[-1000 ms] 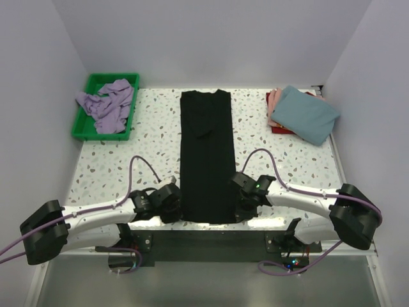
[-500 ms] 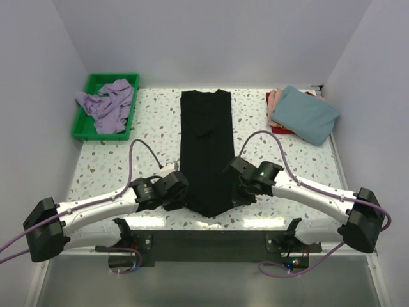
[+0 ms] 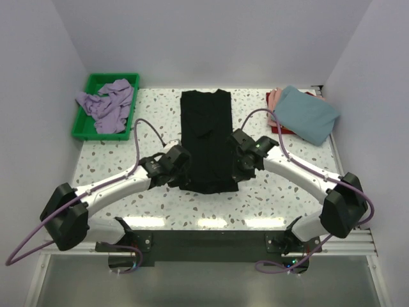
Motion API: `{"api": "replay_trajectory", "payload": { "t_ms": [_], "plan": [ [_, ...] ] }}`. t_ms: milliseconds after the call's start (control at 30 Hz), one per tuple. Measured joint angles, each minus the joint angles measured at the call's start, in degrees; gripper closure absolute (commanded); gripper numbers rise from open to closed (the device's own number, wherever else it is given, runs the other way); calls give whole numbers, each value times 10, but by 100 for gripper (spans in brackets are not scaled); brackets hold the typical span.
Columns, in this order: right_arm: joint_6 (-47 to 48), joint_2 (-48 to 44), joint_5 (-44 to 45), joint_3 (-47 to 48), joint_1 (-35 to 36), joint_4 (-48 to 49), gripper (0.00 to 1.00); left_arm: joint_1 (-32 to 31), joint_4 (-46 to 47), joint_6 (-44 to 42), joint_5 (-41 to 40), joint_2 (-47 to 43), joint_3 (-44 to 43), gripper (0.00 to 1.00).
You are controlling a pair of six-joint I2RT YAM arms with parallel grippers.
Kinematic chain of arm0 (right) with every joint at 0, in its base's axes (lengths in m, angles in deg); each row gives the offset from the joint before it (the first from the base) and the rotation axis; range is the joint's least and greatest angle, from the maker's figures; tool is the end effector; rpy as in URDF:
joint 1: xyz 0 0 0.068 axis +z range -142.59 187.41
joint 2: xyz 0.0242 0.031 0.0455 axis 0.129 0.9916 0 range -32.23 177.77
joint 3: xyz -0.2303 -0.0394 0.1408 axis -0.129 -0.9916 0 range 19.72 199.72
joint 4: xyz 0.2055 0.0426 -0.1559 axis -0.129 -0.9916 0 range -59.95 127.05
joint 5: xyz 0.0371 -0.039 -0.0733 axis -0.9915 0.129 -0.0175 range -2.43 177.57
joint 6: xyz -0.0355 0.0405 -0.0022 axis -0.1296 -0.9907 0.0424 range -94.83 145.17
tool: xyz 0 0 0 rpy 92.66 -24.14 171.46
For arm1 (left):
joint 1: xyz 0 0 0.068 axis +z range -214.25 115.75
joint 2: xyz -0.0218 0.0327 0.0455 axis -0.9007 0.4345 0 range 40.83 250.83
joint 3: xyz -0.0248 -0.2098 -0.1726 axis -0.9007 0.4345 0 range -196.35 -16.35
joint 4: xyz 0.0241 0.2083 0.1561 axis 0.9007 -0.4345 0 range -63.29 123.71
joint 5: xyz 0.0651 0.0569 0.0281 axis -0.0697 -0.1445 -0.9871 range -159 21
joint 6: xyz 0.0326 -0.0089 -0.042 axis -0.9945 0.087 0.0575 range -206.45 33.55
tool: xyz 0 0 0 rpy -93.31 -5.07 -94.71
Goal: Fold and stack the t-shirts
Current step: Fold the tshirt
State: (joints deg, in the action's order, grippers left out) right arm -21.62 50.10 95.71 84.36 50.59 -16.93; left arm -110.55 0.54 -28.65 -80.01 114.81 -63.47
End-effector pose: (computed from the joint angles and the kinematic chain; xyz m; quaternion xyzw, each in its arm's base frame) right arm 0.2010 0.1816 0.2542 0.0423 0.9839 0.0628 0.1619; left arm 0.1757 -0.1741 0.2157 -0.1210 0.9542 -0.1459 0.2313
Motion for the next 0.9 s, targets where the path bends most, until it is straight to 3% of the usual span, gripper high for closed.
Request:
{"api": "replay_trajectory", "payload": {
  "t_ms": [567, 900],
  "plan": [
    [107, 259, -4, 255, -118, 22, 100, 167, 53, -157, 65, 232, -215, 100],
    [123, 388, -14, 402, -150, 9, 100, 245, 82, -200, 117, 324, -284, 100]
  ]
}}
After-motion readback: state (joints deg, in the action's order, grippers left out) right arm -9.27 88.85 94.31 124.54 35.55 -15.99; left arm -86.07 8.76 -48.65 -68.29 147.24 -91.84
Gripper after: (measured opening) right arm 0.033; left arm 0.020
